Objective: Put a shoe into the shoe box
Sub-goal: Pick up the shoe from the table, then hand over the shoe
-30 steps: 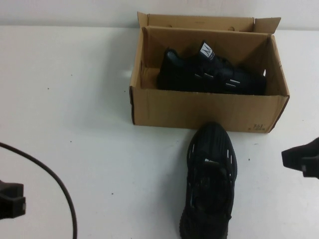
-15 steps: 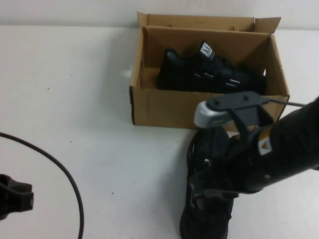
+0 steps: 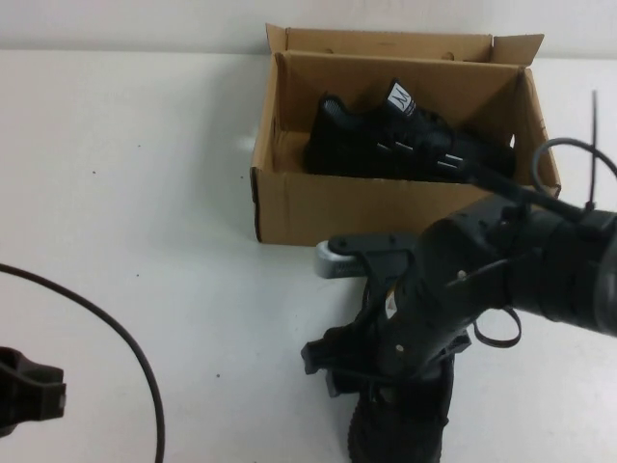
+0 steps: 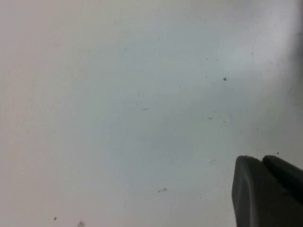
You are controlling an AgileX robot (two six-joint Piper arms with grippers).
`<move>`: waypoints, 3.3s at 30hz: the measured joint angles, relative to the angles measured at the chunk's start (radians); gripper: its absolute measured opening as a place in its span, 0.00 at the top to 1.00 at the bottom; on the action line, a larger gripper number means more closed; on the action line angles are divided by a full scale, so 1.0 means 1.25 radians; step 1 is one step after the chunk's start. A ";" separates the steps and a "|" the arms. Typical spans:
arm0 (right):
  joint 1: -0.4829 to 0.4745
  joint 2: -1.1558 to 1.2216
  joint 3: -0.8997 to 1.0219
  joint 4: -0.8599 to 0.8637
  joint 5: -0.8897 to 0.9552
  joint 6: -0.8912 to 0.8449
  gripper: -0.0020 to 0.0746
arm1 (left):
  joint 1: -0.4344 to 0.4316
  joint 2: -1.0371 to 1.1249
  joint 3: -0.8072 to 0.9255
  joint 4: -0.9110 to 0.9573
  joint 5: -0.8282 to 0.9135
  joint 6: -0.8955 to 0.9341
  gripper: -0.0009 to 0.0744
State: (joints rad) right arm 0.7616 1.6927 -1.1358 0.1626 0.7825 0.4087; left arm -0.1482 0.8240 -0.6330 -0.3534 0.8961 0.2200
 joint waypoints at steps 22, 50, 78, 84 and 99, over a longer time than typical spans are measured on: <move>0.026 -0.124 -0.137 -0.109 0.229 -0.300 0.98 | 0.000 0.000 0.000 -0.188 0.063 0.109 0.99; 0.026 -0.464 -0.153 -0.130 0.333 -0.571 0.98 | 0.000 0.353 0.009 -1.050 0.223 0.525 0.79; 0.078 -0.432 -0.153 -0.022 0.322 -0.705 0.98 | -0.022 0.409 -0.015 -1.061 0.125 0.416 0.20; 0.082 -0.432 -0.153 -0.031 0.326 -0.706 0.98 | -0.083 0.447 -0.015 -1.063 0.132 0.427 0.43; 0.083 -0.425 -0.154 -0.036 0.316 -0.548 0.25 | -0.095 0.461 -0.015 -1.039 0.140 0.498 0.82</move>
State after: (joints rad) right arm 0.8657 1.1612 -1.3282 0.1178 1.1775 -0.2760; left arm -0.2669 1.4006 -0.6518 -1.6525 1.0716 0.8425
